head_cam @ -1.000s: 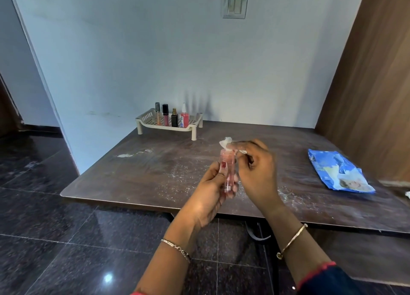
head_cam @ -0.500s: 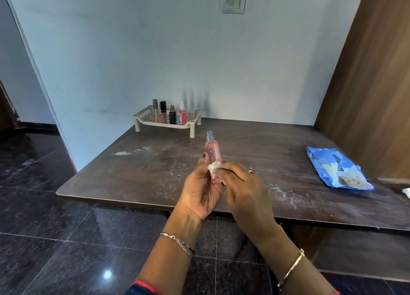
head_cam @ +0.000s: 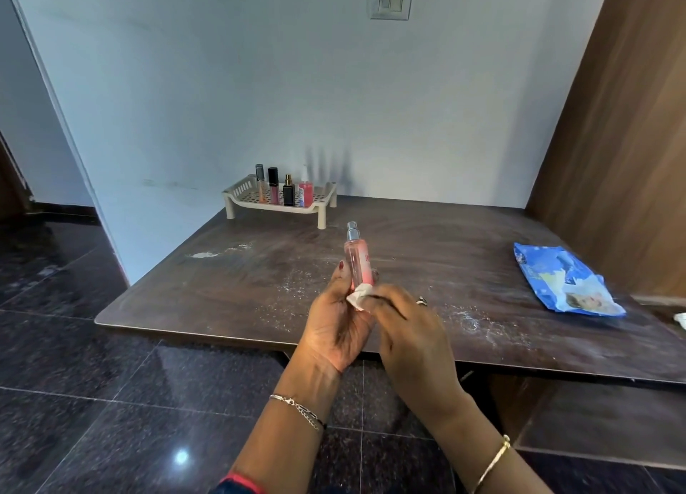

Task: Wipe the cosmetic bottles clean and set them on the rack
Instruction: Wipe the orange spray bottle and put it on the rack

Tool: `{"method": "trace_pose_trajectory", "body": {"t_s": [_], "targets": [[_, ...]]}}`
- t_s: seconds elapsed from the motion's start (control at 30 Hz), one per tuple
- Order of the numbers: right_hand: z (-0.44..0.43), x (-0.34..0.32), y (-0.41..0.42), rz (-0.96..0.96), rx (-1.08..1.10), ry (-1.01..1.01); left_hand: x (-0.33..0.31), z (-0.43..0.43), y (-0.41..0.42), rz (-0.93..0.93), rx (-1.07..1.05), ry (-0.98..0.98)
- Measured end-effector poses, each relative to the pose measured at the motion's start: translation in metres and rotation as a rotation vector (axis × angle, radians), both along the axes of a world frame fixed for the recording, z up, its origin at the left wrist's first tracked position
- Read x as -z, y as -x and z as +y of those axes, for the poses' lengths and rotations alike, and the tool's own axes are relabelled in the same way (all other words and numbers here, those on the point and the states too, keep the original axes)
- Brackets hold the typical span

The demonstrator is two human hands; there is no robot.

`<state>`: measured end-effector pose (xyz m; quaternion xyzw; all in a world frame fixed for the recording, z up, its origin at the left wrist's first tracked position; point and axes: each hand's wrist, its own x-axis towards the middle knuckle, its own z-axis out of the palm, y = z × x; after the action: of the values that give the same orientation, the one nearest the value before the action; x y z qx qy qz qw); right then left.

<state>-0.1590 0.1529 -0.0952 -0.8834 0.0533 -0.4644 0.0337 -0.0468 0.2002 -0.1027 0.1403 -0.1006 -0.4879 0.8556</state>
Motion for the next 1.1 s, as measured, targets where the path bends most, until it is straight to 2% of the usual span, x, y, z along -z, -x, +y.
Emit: {"method": "trace_pose_trajectory", "body": {"t_s": [0.13,0.3,0.4,0.53,0.7,0.8,0.97,1.1], "targets": [[-0.005,-0.010,-0.008,-0.002,-0.039,-0.088,0.000,-0.008,0.005,-0.002,0.011,-0.056],[-0.024,-0.038,-0.024,-0.126,0.015,-0.218,-0.009,-0.010,0.009,-0.310,-0.122,-0.230],[-0.025,-0.044,-0.028,-0.155,0.009,-0.256,-0.012,-0.004,0.010,-0.383,-0.100,-0.224],[-0.010,-0.021,-0.021,-0.138,-0.004,-0.255,-0.018,0.002,0.013,-0.222,-0.009,-0.047],[0.000,0.011,-0.002,-0.094,-0.074,-0.271,-0.006,-0.002,0.003,-0.132,0.003,-0.059],[-0.001,0.008,-0.003,-0.152,-0.105,-0.334,-0.004,-0.003,0.006,-0.047,-0.020,-0.035],[-0.008,-0.007,-0.007,-0.318,-0.046,-0.577,-0.010,-0.009,0.004,0.033,-0.129,-0.041],[0.000,-0.003,-0.015,-0.393,-0.154,-1.035,-0.016,-0.011,0.002,0.092,-0.228,-0.076]]}}
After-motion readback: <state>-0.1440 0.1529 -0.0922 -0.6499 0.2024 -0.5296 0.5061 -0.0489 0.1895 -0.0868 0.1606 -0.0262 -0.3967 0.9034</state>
